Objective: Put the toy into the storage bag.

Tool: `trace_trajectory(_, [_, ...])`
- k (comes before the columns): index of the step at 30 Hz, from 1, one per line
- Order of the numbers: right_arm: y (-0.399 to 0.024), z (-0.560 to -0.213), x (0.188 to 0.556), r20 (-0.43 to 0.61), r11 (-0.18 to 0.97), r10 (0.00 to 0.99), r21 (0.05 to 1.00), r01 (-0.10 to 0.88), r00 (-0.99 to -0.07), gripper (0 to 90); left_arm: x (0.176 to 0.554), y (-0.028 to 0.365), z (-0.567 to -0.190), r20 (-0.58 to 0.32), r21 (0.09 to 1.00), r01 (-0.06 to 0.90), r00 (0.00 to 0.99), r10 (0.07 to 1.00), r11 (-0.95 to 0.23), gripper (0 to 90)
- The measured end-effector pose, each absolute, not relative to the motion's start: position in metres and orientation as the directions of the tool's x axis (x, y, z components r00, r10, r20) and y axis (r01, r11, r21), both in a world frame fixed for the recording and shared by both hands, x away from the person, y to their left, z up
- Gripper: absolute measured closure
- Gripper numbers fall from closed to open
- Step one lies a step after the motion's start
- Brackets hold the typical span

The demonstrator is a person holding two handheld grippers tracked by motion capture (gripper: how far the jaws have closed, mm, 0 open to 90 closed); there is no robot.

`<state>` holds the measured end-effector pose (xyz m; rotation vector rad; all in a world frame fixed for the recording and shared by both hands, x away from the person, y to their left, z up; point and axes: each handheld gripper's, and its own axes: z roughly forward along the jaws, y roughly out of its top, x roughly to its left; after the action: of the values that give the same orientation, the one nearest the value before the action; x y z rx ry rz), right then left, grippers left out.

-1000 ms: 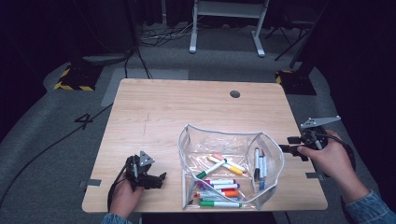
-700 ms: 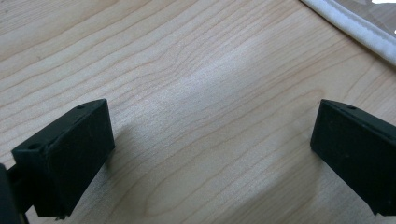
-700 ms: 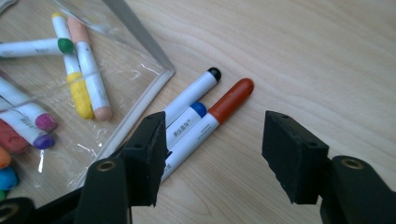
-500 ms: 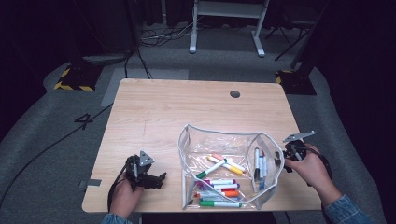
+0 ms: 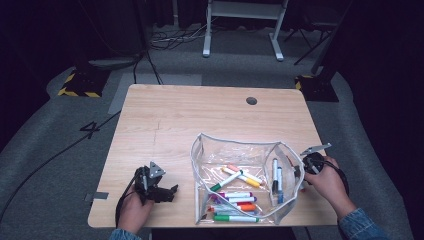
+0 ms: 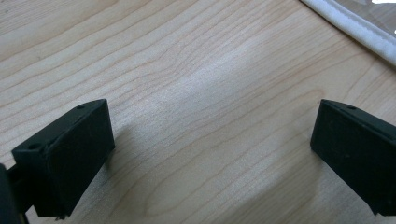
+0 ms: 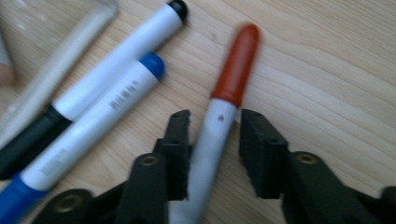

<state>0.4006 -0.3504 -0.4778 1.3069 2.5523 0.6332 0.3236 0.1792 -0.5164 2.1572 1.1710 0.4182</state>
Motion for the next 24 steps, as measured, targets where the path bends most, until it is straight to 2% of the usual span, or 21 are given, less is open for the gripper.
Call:
trace_trajectory(3, [-0.355,-0.477,0.402,0.009,0.509,0.819,0.449,0.734,-0.574,76.4,0.324,0.179,-0.516,-0.024,0.667,0.63,0.552,0.833,-0.398,0.0])
trace_trajectory(11, [-0.36,-0.477,0.403,0.022,0.476,0.838,0.457,0.751,-0.545,77.1,0.324,0.179,-0.516,-0.024,0.667,0.63,0.552,0.833,-0.398,0.0])
trace_trajectory(14, [-0.363,-0.475,0.404,0.062,0.44,0.847,0.475,0.762,-0.527,77.1,0.324,0.179,-0.516,-0.024,0.667,0.63,0.552,0.833,-0.398,0.0])
trace_trajectory(16, [-0.366,-0.471,0.404,0.103,0.405,0.848,0.507,0.761,-0.52,77.1,0.324,0.179,-0.516,-0.024,0.667,0.63,0.552,0.833,-0.398,0.0])
trace_trajectory(24, [-0.367,-0.431,0.399,0.106,0.423,0.822,0.543,0.726,-0.559,77.1,0.324,0.179,-0.516,-0.024,0.667,0.63,0.552,0.833,-0.398,0.0])
